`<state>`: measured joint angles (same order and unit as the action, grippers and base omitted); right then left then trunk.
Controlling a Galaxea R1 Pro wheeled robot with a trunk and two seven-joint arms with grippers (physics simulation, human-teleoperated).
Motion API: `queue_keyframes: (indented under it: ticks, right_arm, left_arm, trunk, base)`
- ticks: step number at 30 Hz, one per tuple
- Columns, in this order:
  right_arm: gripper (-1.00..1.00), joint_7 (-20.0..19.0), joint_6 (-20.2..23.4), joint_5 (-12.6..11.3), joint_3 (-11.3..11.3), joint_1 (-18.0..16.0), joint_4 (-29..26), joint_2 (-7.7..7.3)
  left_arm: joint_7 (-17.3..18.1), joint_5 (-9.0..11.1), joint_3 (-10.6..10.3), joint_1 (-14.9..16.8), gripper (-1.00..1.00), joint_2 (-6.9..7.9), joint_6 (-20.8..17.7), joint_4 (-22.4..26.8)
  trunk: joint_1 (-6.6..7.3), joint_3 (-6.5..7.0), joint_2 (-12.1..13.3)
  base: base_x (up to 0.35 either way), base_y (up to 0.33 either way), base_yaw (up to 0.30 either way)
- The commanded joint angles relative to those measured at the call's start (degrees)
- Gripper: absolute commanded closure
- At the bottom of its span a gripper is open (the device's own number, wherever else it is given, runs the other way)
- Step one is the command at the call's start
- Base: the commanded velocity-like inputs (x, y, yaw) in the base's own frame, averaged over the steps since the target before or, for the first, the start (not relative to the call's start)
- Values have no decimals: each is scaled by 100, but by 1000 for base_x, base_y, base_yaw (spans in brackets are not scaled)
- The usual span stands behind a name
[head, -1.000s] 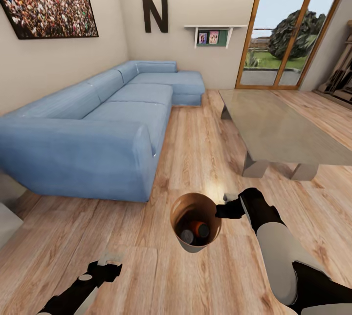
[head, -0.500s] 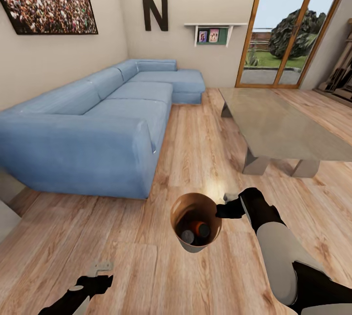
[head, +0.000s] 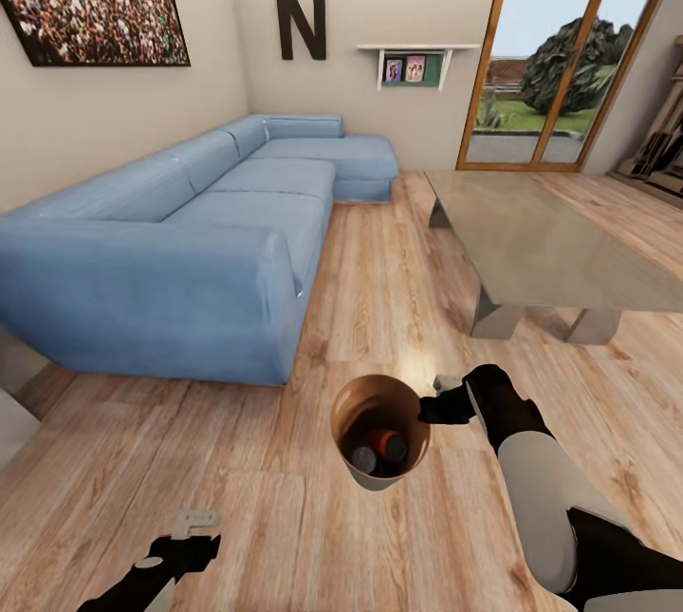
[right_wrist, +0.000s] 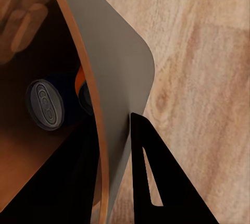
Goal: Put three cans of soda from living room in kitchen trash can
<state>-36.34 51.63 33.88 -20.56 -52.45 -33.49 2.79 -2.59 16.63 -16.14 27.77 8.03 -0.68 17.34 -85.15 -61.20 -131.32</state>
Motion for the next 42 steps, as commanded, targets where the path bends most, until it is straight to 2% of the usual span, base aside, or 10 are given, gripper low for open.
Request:
queue_keyframes:
  ticks: [1, 15, 22, 38, 42]
  right_arm:
    - [100, -31, 49, -154, -9, -2, 0, 1]
    - [100, -22, 49, -154, -9, -2, 0, -6]
    - [100, -18, 49, -154, -9, -2, 0, 0]
    - [100, -13, 41, -154, -9, -2, 0, 2]
    - [100, -13, 40, -154, -9, -2, 0, 2]
  left_arm:
    - [-2, -1, -1, 0, -100, -1, 3, -21]
    - [-16, 15, -2, -9, -100, -5, -55, -335]
    - [-5, -5, -10, -149, -100, -12, -11, -337]
    - [7, -5, -9, -176, -100, -12, 22, -336]
    - [17, -7, -8, -176, -100, -12, 23, -336]
  trunk:
    - [0, 1, 0]
    - [0, 1, 0]
    - [0, 1, 0]
    - [0, 1, 0]
    - [-87, -71, -161]
  base:
    - [-14, 0, 0]
    - [-31, 0, 0]
    - [0, 0, 0]
    - [-80, 0, 0]
    - [-4, 0, 0]
